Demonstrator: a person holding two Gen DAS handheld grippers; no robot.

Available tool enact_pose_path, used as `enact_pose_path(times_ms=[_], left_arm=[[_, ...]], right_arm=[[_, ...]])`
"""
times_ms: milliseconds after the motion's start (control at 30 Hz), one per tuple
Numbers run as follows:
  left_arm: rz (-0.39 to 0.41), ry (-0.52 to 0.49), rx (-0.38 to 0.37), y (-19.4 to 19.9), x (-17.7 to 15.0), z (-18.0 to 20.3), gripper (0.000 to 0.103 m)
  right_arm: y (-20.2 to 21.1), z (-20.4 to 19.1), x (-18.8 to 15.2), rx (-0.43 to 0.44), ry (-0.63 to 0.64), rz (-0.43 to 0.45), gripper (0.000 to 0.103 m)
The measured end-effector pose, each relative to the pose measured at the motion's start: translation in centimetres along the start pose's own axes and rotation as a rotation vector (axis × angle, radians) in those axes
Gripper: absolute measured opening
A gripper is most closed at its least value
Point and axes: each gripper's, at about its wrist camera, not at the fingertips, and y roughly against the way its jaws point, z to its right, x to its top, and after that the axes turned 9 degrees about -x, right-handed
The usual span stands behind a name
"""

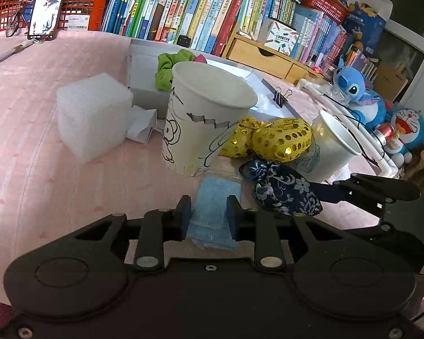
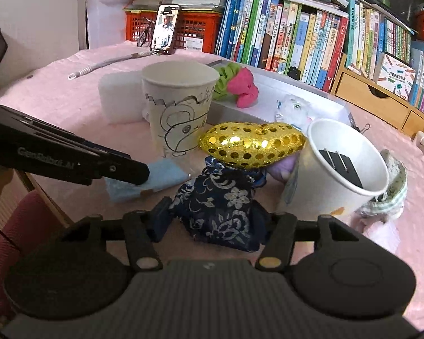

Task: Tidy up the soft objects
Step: 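Grasp the light blue packet with the left tool while the right tool grasps the navy floral pouch, then carry the blue packet with the left tool while the right tool carries the pouch over the tray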

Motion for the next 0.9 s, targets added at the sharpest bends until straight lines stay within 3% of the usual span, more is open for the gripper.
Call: enact_pose_path(times_ms=[167, 233, 300, 600, 700, 767, 800, 833, 900], left_arm=[[-0.001, 0.004, 0.01, -0.1, 0.1, 0.4, 0.028], [-0.004, 0.003, 0.007, -0.1, 0.0, 0.5, 0.041], [-0.02, 0.004, 0.003, -0.2, -0.1, 0.8, 0.044], [-0.04, -0.124, 0.054, -1.1, -0.8, 3.2, 0.058], [-0.04, -0.171, 0.082, -1.4, -1.2, 4.0, 0.058], [-0.037, -0.195, 0.106, -1.5, -1.5, 4.4, 0.052], [-0.035, -0.21, 0.122, -1.6, -1.6, 4.5, 0.038], [-0.036, -0.224, 0.135, -1.6, -1.7, 4.7, 0.03], [-0.039, -0.214, 0.124, -1.4, -1.6, 4.8, 0.029]], right_arm=[[0.6, 0.2, -0.4, 0.008, -0.011, 0.011, 0.056], [0.9, 0.3, -0.6, 0.011, -0.012, 0.014, 0.056], [1.1, 0.4, -0.7, 0.011, -0.013, 0.017, 0.056], [1.7, 0.7, -1.6, 0.009, -0.033, 0.023, 0.055], [2.0, 0.8, -1.8, 0.009, -0.041, 0.026, 0.055], [2.1, 0.9, -1.9, 0.011, -0.045, 0.028, 0.055], [2.2, 0.9, -2.0, 0.011, -0.047, 0.029, 0.055], [2.2, 0.9, -2.0, 0.012, -0.048, 0.03, 0.055], [2.4, 1.0, -2.0, 0.013, -0.053, 0.035, 0.054]])
